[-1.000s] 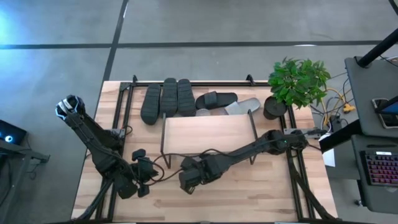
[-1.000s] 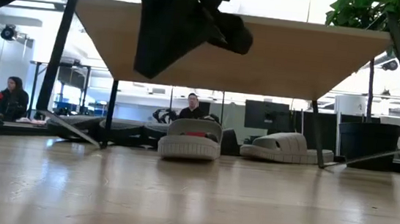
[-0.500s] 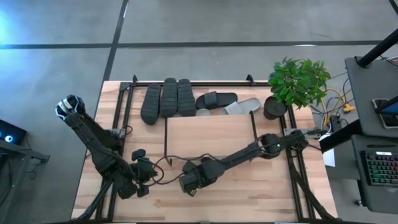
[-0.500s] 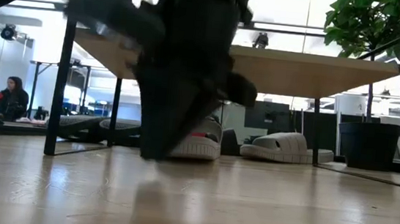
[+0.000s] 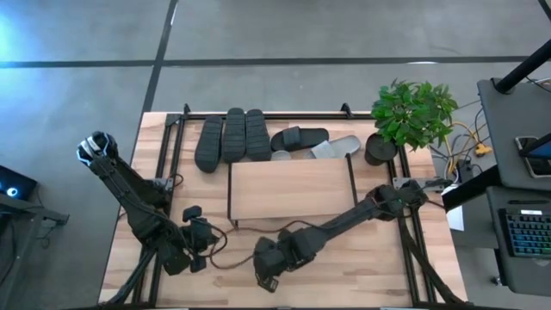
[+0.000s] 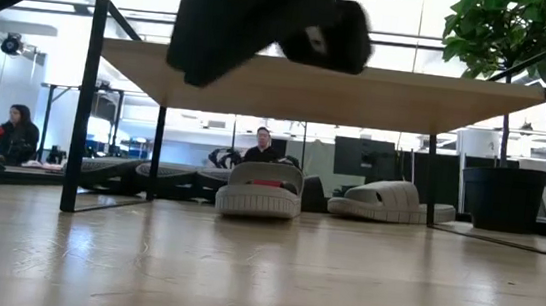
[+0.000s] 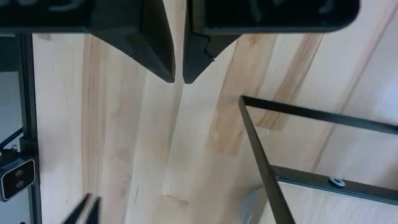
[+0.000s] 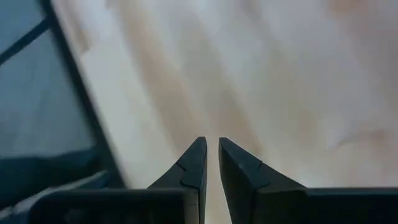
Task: Pick and place slides into the shelf
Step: Put the black slipper on the shelf
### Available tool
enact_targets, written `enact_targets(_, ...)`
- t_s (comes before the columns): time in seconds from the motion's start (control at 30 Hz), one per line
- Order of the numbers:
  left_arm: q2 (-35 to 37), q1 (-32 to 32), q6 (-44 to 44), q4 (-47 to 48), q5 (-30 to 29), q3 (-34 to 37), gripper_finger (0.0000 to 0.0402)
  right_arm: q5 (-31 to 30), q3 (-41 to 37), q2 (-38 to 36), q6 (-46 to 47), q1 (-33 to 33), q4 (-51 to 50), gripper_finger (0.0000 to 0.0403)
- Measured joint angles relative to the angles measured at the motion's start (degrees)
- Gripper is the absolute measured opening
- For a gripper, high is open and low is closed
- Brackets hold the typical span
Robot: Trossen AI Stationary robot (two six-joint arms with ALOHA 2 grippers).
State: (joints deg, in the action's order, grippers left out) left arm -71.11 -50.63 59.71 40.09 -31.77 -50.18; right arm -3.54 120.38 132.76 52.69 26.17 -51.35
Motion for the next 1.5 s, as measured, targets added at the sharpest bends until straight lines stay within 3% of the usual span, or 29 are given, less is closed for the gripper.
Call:
enact_targets(0.27, 2.15, 0.04, 10.45, 4.98, 0.71, 0.00, 0.0018, -12.61, 0.11, -11.31, -2.34, -5.34, 0.83, 0.0034)
enact_targets(0.4, 6.02, 0.06, 10.24, 5.06, -2.90, -0.32, 0.0018, -23.20, 0.04, -17.25, -4.29, -8.34, -0.96, 0.0034)
enact_targets(0.5, 10.63, 0.80, 10.01, 6.37, -7.03, 0.10, 0.0018, -25.42, 0.08, -20.51, -3.78, -12.87, -7.02, 0.0034)
enact_targets(0.67, 18.85, 5.23, 9.87, 12.67, -9.69, 1.05, 0.0018, -24.00, -0.53, -20.62, -4.67, -23.53, -17.58, 0.0034)
enact_targets(0.83, 23.97, 11.61, 9.88, 18.98, -10.31, 1.63, 0.0018, -17.71, -2.44, -20.51, -12.65, -34.80, -17.94, 0.0034)
enact_targets(1.0, 27.82, 16.32, 11.35, 19.23, -8.10, 4.99, 0.0018, -13.90, -3.17, -18.33, -22.98, -44.11, -16.89, 0.0034)
enact_targets(1.2, 34.52, 19.87, 26.73, 19.35, -5.81, 12.61, 0.0018, -1.35, -3.58, -14.26, -33.25, -53.07, -14.96, 0.0043)
enact_targets(1.33, 38.51, 19.93, 36.85, 19.17, -7.05, 17.57, 0.0019, 2.58, -3.45, -12.90, -36.51, -56.97, -14.93, 0.0074)
enact_targets(1.5, 42.84, 19.93, 40.33, 16.67, -8.37, 20.75, 0.0048, 5.45, -3.91, -11.26, -36.52, -59.66, -16.01, 0.0126)
